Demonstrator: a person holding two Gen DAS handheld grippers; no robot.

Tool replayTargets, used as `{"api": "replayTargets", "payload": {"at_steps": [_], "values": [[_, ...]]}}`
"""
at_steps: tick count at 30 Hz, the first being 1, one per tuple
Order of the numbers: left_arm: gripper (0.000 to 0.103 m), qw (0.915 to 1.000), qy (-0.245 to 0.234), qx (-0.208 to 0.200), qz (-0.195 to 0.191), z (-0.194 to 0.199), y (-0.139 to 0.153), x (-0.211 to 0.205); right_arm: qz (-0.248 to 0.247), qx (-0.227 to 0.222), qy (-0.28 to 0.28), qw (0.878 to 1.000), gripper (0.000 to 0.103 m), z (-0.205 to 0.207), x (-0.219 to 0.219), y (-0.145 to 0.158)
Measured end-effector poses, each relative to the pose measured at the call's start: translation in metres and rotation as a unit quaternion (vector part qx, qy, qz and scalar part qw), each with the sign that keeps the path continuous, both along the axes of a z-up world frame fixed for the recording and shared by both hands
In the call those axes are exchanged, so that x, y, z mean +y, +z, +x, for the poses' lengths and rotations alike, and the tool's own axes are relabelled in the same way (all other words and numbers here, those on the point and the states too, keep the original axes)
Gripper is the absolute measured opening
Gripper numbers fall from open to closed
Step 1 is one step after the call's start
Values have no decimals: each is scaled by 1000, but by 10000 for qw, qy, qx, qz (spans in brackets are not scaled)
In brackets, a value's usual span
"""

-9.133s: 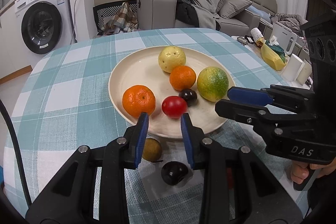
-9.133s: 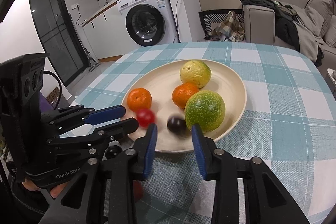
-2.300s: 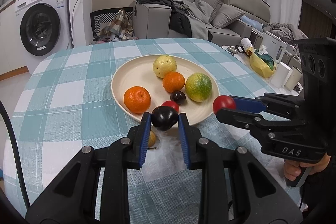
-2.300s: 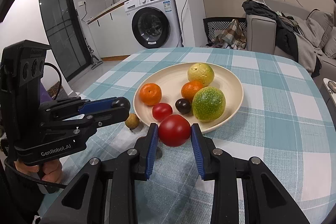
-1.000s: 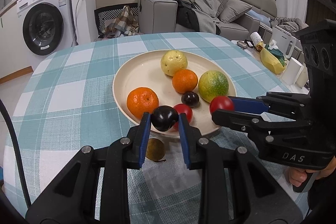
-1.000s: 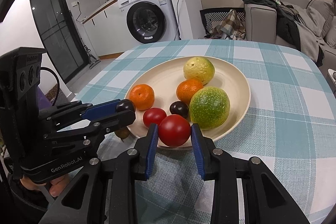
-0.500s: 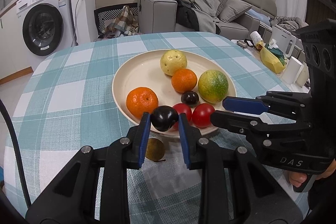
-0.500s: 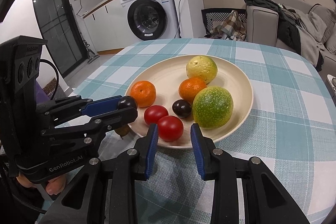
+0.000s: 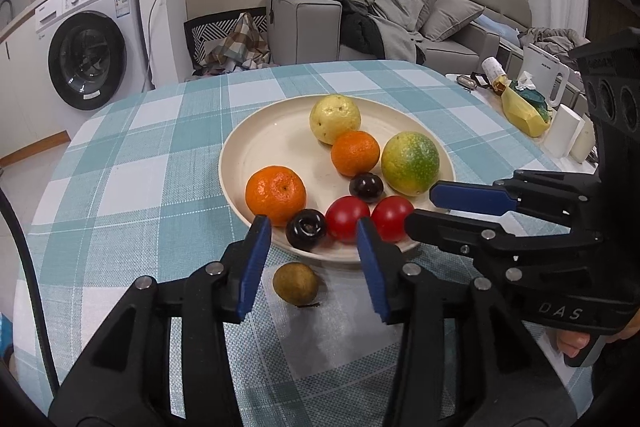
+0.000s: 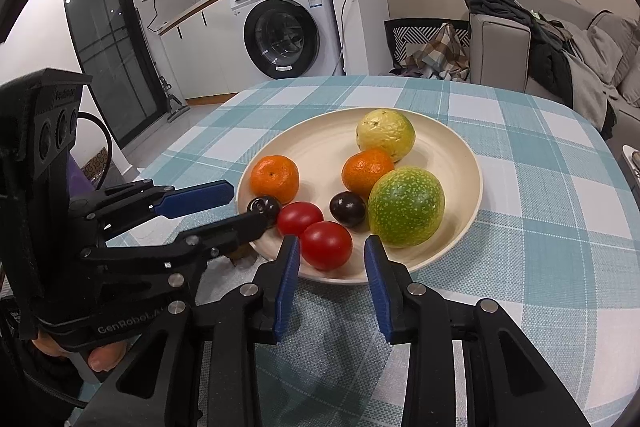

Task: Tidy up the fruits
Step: 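Open both tools on the plate and withdraw them toward the brown fruits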

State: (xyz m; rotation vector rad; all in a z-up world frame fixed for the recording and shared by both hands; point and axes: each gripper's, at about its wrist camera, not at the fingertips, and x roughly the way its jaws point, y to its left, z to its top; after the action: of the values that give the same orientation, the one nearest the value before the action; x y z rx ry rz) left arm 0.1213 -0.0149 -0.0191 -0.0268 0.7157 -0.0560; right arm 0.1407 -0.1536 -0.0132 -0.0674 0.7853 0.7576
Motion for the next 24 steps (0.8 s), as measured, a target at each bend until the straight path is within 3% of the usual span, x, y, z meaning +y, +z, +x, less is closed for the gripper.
{"api": "replayTargets", "payload": {"at_steps": [1,6,12,16,24], "values": [[49,10000,6,-7,22,0,0,0,-3,-4,0,10000,35,0,0,0],[55,9999,77,-65,-26,-3,2,3,40,9,-41,10000,37,2,-2,0],[67,9996,217,-151,-130,-7,5,10,152,-120,-107,9998,52,-1,-7,3],[80,9992,319,-130,-184,-11,5,15,287,-236,-187,9991,82,-3,-13,7],[84,9985,439,-140,-296,-22,4,26,248,-367,-147,9989,86,-8,-10,9]]}}
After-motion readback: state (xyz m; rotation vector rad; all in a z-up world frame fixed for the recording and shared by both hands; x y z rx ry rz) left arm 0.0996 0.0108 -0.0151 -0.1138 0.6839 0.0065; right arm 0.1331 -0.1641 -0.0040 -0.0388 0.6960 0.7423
